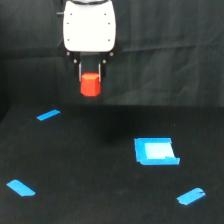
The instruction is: Pick up the red object from the table
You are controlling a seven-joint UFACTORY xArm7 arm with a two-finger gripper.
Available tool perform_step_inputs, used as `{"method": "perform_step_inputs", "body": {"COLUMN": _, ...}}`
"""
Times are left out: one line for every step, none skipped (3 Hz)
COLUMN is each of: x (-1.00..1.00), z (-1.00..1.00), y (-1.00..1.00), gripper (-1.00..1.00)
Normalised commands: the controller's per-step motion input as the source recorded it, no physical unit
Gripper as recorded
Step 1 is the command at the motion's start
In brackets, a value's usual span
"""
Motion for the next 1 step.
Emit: {"method": "perform_step_inputs", "body": {"x": 0.02, "z": 0.1, "y": 0.01, "gripper": -0.8}}
